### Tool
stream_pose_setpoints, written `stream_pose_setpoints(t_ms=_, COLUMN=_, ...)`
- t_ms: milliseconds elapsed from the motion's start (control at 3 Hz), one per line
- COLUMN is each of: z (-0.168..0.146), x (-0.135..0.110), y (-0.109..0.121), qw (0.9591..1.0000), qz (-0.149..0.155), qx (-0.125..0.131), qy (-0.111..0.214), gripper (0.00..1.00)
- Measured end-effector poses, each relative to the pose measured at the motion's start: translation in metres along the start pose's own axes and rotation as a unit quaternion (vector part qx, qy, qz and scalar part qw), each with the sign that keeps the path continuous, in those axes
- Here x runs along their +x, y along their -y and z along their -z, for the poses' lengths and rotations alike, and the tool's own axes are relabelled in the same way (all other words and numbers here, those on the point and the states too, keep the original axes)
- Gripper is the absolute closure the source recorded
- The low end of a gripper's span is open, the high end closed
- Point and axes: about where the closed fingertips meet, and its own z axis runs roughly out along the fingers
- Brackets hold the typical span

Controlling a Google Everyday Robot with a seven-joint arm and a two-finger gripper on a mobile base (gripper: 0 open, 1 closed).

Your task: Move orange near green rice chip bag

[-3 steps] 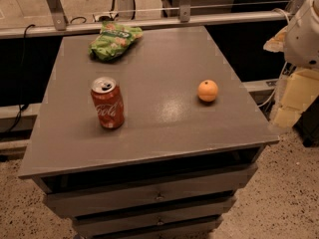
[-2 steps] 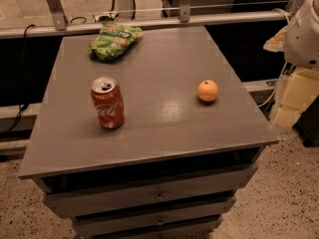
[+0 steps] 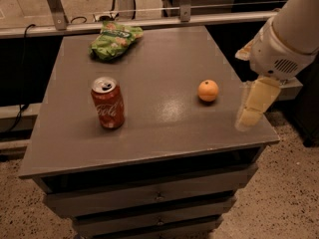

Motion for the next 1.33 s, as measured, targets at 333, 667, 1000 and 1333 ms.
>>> stream_pose_setpoints(t_ms=333, z=-0.033, x=-0.016, y=0.020, qw=0.9992, qz=-0.009, qx=-0.008, qy=0.039, gripper=0.00)
stream_pose_setpoints(t_ms=667, z=-0.061, x=-0.028, y=0.044, qw=0.9966, qz=-0.026, qx=-0.003, qy=0.078, gripper=0.00)
stream_pose_setpoints(t_ms=1000, z=-0.087, x=-0.034, y=0.069, qw=0.9926, qz=-0.049, qx=0.000, qy=0.111, gripper=0.00)
stream_pose_setpoints(t_ms=1333, z=-0.111, x=-0.036, y=0.083, qw=0.9888, qz=-0.069, qx=-0.009, qy=0.132, gripper=0.00)
